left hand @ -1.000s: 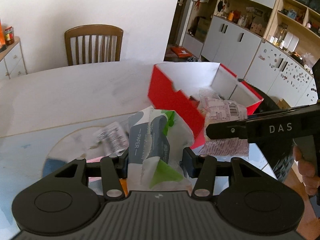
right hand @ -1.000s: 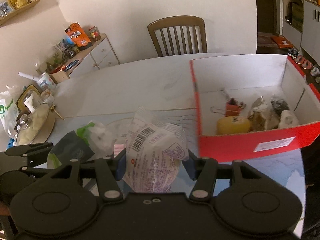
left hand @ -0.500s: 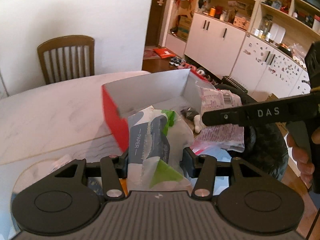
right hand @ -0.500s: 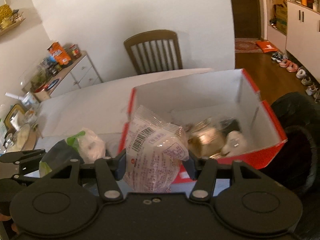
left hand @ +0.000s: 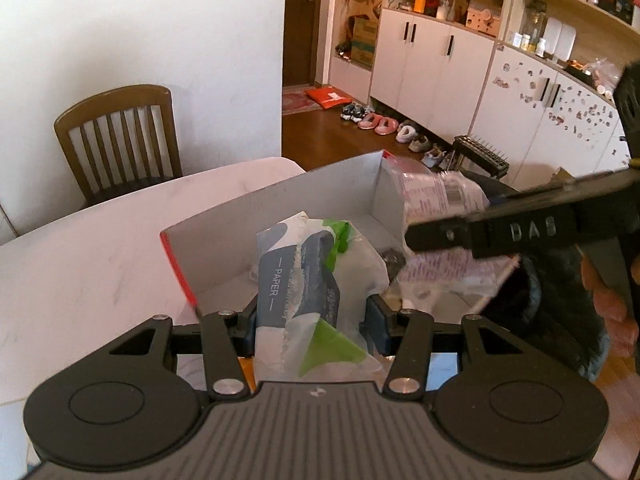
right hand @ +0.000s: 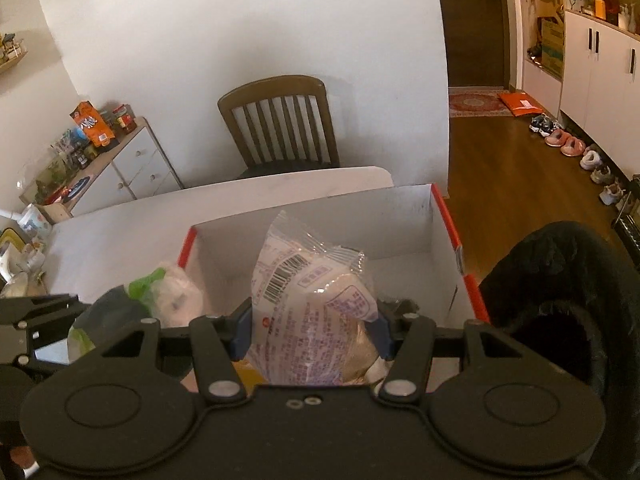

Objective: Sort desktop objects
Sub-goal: 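Carry the tissue bag and clear packet with both tools into the red box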

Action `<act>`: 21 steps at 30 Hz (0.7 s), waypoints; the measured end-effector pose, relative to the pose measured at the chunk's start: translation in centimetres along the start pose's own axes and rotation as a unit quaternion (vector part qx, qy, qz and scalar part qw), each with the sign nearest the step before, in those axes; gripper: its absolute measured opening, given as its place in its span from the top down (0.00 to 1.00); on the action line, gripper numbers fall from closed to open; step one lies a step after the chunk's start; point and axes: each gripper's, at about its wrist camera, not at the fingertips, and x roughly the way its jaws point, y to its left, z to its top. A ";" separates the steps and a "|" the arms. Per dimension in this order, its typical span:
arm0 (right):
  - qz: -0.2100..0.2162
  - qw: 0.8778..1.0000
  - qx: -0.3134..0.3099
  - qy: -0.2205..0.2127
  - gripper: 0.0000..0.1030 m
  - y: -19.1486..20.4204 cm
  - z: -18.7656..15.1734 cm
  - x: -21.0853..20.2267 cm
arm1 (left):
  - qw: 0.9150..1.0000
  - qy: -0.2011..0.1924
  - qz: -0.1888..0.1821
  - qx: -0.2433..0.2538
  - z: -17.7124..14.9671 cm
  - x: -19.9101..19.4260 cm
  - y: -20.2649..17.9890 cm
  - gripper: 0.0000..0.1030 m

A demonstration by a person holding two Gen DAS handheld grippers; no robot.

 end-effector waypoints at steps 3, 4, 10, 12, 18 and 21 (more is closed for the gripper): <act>-0.011 1.000 0.002 0.011 0.45 -0.8 0.1 1.3 | 1.000 0.010 0.002 0.002 0.8 1.8 0.1 0.52; -0.011 1.000 0.003 0.016 0.45 -1.0 0.2 1.8 | 1.000 0.015 0.004 0.003 1.1 2.5 0.2 0.52; -0.014 0.999 -0.010 0.051 0.46 -1.7 -0.1 4.3 | 0.999 0.043 0.014 0.012 2.5 6.3 0.4 0.52; -0.012 0.998 -0.015 0.058 0.46 -1.7 -0.3 4.8 | 0.998 0.052 0.017 0.019 2.8 7.4 0.3 0.52; 0.002 0.996 -0.037 0.080 0.46 -1.4 -0.9 5.7 | 0.996 0.079 0.026 0.036 3.5 10.2 -0.1 0.52; 0.006 0.995 -0.047 0.085 0.46 -1.3 -1.4 5.9 | 0.994 0.094 0.024 0.042 4.0 11.4 -0.2 0.51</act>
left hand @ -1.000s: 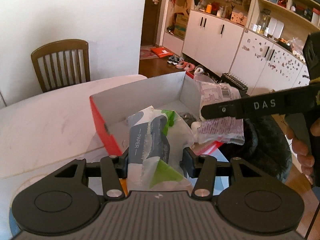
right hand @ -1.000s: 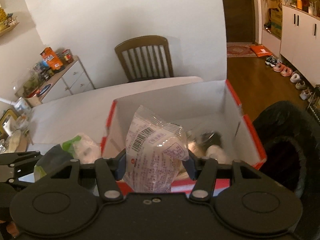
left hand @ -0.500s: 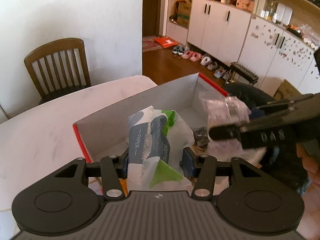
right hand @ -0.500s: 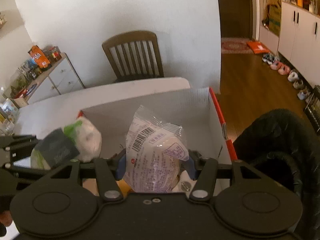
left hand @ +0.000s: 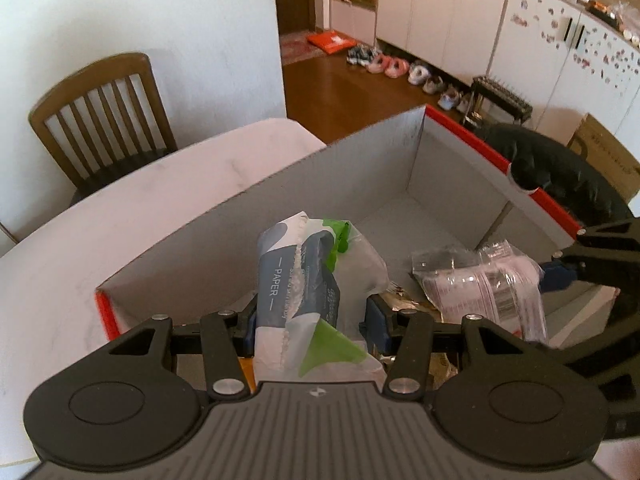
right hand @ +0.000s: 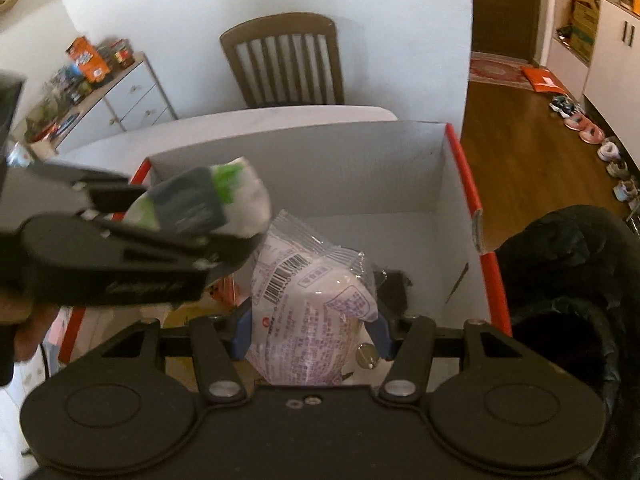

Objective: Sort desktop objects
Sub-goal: 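Carry the tissue bag and clear packet with both tools into the red box, then open both tools to drop the tissue bag and packet into the box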

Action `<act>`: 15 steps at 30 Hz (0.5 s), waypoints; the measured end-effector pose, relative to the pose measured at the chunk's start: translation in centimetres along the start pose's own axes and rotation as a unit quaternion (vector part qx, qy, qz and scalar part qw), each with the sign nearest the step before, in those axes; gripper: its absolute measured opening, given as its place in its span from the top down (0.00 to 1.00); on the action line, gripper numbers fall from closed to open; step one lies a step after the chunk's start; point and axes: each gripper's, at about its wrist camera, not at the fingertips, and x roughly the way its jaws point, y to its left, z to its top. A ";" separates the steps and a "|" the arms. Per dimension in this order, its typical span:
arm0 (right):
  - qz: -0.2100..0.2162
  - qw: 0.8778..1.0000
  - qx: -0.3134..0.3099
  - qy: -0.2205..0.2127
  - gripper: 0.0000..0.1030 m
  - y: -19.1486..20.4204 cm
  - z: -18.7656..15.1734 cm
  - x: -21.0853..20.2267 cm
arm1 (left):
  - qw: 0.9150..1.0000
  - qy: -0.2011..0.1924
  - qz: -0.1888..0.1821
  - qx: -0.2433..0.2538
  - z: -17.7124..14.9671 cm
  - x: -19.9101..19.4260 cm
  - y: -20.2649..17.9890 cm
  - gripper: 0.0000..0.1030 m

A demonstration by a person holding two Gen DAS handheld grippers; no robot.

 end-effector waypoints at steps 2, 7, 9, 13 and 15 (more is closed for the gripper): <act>0.002 1.000 0.002 0.005 0.46 -0.3 -0.1 0.2 | 1.000 0.010 0.002 0.008 0.2 0.7 -0.2 0.51; 0.003 1.000 0.006 0.016 0.46 -0.7 -0.5 0.7 | 0.999 0.033 0.003 0.014 0.0 1.9 -0.3 0.50; 0.005 1.000 0.008 0.019 0.47 -0.9 -0.7 0.8 | 0.999 0.040 0.002 0.015 -0.1 2.3 -0.3 0.50; 0.005 1.000 0.015 0.018 0.46 -1.1 -0.7 0.8 | 0.999 0.047 -0.002 0.011 -0.1 2.7 -0.3 0.48; -0.003 1.000 0.011 0.015 0.46 -1.2 -0.8 0.7 | 0.999 0.049 0.003 0.010 0.2 3.0 -0.3 0.45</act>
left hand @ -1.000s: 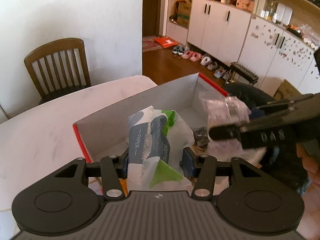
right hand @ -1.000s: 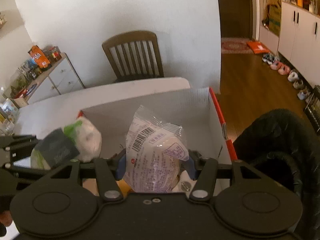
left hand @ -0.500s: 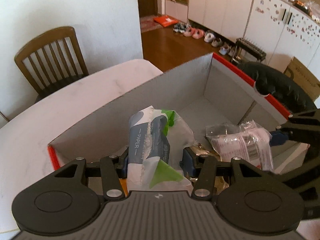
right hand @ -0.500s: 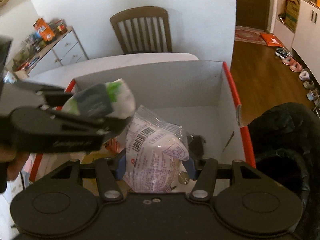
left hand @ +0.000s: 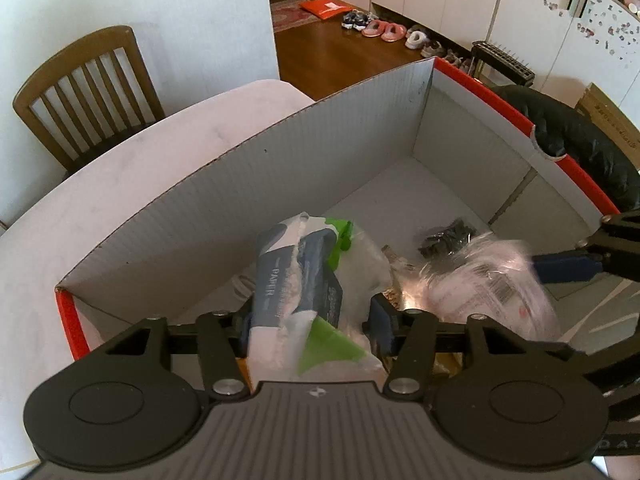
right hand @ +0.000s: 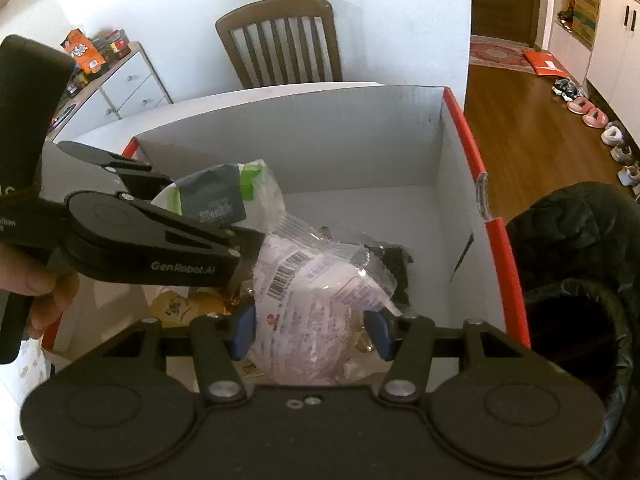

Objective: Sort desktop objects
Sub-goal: 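Open both tools to drop the tissue bag and packet into the box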

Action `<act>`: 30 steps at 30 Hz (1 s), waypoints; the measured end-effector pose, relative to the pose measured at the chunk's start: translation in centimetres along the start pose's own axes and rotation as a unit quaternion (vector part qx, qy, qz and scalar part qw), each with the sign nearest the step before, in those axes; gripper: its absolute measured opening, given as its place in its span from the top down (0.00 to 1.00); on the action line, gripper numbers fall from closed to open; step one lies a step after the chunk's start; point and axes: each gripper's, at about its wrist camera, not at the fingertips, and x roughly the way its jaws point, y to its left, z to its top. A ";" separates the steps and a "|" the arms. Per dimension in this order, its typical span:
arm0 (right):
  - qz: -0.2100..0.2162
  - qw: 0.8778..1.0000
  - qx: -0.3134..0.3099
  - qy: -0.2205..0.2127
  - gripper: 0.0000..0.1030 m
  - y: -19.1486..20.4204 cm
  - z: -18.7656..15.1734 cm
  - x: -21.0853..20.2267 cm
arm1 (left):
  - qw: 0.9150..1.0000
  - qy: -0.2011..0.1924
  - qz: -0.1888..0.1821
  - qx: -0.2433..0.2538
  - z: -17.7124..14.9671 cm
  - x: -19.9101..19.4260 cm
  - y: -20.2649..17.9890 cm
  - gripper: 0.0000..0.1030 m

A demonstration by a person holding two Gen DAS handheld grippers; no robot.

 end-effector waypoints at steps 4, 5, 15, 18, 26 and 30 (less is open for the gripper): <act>-0.011 1.000 -0.009 -0.014 0.34 0.0 0.0 -0.3 | 1.000 -0.003 0.004 -0.006 -0.1 -0.1 -0.1 0.37; -0.009 1.000 -0.009 -0.015 0.33 0.0 0.0 -0.4 | 1.000 -0.005 0.004 -0.007 -0.1 -0.2 -0.1 0.36; -0.011 0.999 -0.022 -0.038 0.25 0.8 0.0 -2.0 | 0.999 -0.035 -0.005 -0.021 -0.6 -2.7 0.3 0.30; -0.006 0.999 -0.023 -0.044 0.25 0.9 -0.1 -2.9 | 0.998 -0.047 -0.013 -0.029 -1.1 -4.0 0.5 0.30; 0.010 0.998 -0.030 -0.061 0.23 1.9 -0.2 -5.4 | 0.995 -0.080 -0.037 -0.055 -3.1 -7.9 1.1 0.30; 0.019 0.997 -0.033 -0.069 0.22 2.6 -0.3 -6.6 | 0.992 -0.094 -0.041 -0.068 -4.4 -9.6 1.2 0.30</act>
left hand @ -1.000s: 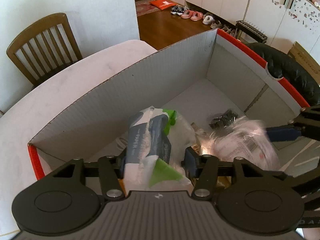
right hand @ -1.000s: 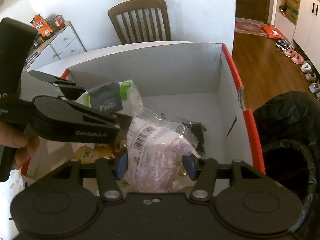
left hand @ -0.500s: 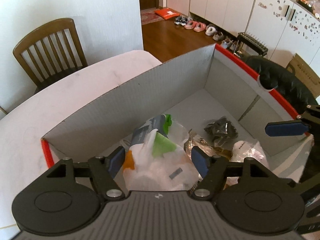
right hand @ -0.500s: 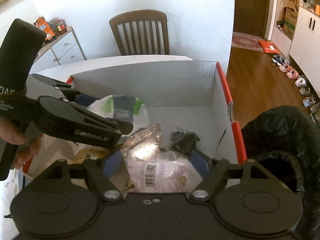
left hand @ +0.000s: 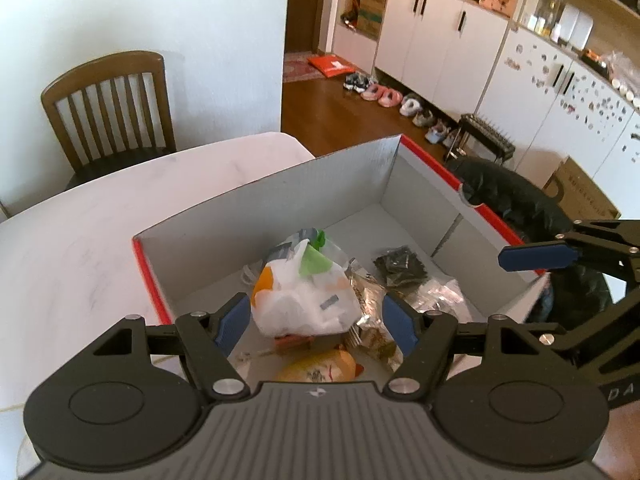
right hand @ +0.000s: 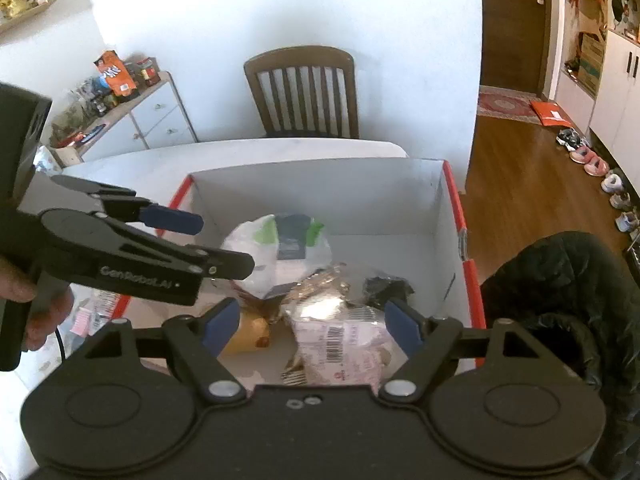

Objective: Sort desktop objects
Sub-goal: 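Open both tools to drop the tissue bag and packet into the box, then withdraw both tools from the box toward the remaining clear packet on the table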

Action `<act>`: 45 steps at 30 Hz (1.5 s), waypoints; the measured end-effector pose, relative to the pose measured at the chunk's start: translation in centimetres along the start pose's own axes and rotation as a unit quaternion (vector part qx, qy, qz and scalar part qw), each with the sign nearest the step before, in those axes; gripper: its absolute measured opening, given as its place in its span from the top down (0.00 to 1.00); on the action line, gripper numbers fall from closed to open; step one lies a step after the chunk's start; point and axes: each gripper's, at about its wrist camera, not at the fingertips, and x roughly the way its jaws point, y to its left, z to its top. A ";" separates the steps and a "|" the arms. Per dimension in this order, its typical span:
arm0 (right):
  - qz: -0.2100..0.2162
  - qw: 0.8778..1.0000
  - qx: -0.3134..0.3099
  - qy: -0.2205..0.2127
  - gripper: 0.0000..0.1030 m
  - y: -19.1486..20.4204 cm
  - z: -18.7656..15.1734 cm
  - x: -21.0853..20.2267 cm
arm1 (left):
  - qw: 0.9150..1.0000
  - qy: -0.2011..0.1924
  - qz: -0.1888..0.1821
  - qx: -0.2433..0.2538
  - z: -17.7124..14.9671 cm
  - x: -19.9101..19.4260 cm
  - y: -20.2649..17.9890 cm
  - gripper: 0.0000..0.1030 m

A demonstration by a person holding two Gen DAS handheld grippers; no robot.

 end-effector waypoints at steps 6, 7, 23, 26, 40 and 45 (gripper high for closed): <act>0.014 1.000 -0.002 -0.009 0.19 1.4 -0.2 -1.1 | 0.999 -0.024 -0.009 -0.020 -1.5 -3.0 0.3 0.30; 0.015 1.000 -0.003 -0.010 0.19 1.6 -0.2 -1.2 | 0.999 -0.029 -0.011 -0.022 -1.8 -3.4 0.3 0.30; -0.002 0.999 -0.019 -0.034 0.15 7.7 -1.8 -3.5 | 0.997 -0.072 -0.029 -0.028 -8.1 -10.0 2.3 0.30; -0.003 0.999 -0.016 -0.033 0.14 9.2 -2.1 -3.2 | 0.997 -0.073 -0.029 -0.025 -9.7 -10.9 3.4 0.30; 0.003 1.000 -0.017 -0.026 0.13 17.3 -2.0 0.2 | 0.998 -0.058 -0.018 -0.034 -16.0 -12.7 11.5 0.25; 0.007 1.000 -0.019 -0.018 0.12 20.1 -1.7 2.3 | 0.998 -0.054 -0.017 -0.026 -17.7 -12.7 14.1 0.21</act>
